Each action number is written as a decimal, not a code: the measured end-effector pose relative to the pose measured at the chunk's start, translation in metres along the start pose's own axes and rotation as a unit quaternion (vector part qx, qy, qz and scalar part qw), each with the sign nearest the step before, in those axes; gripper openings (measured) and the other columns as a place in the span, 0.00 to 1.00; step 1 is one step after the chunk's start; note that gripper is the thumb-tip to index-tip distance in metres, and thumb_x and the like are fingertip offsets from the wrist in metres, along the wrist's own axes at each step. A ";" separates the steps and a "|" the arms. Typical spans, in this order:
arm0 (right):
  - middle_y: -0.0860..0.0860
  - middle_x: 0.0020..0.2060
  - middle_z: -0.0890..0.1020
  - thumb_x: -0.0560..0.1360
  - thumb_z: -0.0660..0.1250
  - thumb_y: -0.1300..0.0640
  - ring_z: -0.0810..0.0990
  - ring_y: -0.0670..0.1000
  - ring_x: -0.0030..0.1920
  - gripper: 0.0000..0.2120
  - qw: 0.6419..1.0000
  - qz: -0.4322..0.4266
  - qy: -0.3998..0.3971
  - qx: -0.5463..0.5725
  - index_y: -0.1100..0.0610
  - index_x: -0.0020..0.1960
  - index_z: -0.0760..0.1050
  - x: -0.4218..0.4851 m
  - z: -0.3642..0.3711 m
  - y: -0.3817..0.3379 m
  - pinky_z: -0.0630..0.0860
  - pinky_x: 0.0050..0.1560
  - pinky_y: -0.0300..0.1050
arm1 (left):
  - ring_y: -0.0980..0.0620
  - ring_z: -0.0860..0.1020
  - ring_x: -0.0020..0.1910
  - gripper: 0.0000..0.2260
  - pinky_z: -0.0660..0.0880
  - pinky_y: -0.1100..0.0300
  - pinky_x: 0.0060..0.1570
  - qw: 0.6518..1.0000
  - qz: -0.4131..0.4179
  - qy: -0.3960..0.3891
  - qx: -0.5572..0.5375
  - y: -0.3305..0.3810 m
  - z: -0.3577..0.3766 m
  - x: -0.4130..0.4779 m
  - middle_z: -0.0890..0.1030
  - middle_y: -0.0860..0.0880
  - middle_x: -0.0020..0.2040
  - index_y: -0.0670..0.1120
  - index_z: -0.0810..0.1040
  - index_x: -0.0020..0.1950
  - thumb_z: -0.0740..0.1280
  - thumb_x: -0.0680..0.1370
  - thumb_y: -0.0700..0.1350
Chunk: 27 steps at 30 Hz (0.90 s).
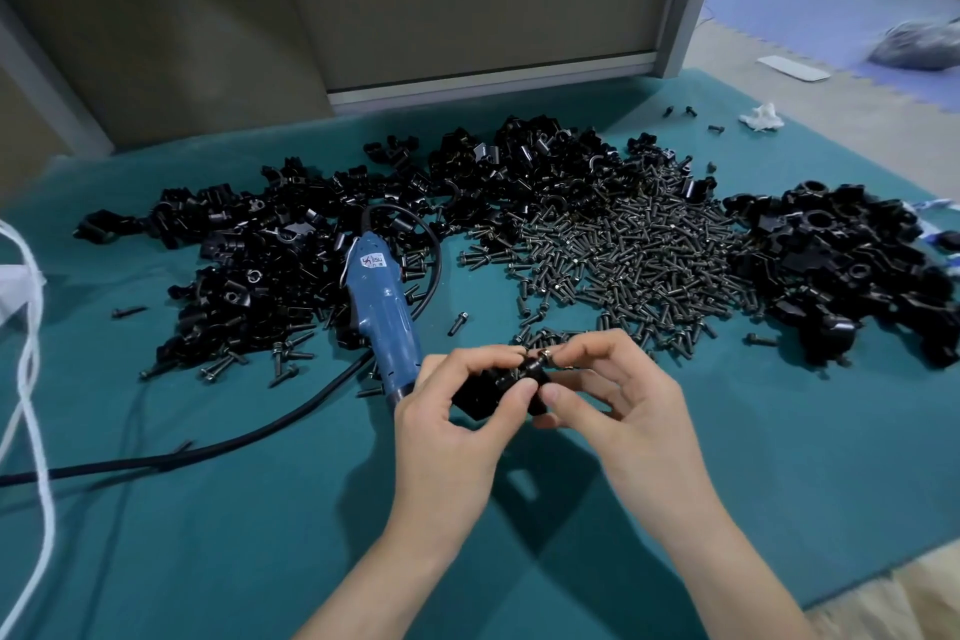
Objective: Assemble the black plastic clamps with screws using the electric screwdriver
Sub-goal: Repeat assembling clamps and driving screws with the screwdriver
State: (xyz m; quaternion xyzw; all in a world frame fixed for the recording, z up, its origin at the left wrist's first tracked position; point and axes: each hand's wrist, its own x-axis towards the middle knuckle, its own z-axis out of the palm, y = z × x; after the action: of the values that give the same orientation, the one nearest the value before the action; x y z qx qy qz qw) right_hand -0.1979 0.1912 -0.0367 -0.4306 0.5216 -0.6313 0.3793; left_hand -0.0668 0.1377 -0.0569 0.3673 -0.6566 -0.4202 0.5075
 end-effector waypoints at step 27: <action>0.42 0.48 0.81 0.70 0.71 0.64 0.81 0.49 0.51 0.14 0.951 -0.250 0.074 -0.167 0.49 0.52 0.78 -0.011 0.009 -0.010 0.77 0.44 0.34 | 0.53 0.79 0.53 0.13 0.74 0.62 0.54 0.981 0.020 -0.047 -0.185 0.007 -0.001 0.004 0.80 0.52 0.51 0.56 0.82 0.48 0.76 0.67 0.59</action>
State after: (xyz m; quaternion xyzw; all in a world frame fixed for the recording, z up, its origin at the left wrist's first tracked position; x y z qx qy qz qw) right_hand -0.1857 0.2000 -0.0281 -0.5565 0.5219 -0.6400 0.0918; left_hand -0.0672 0.1368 -0.0488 0.2335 -0.5982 -0.5408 0.5433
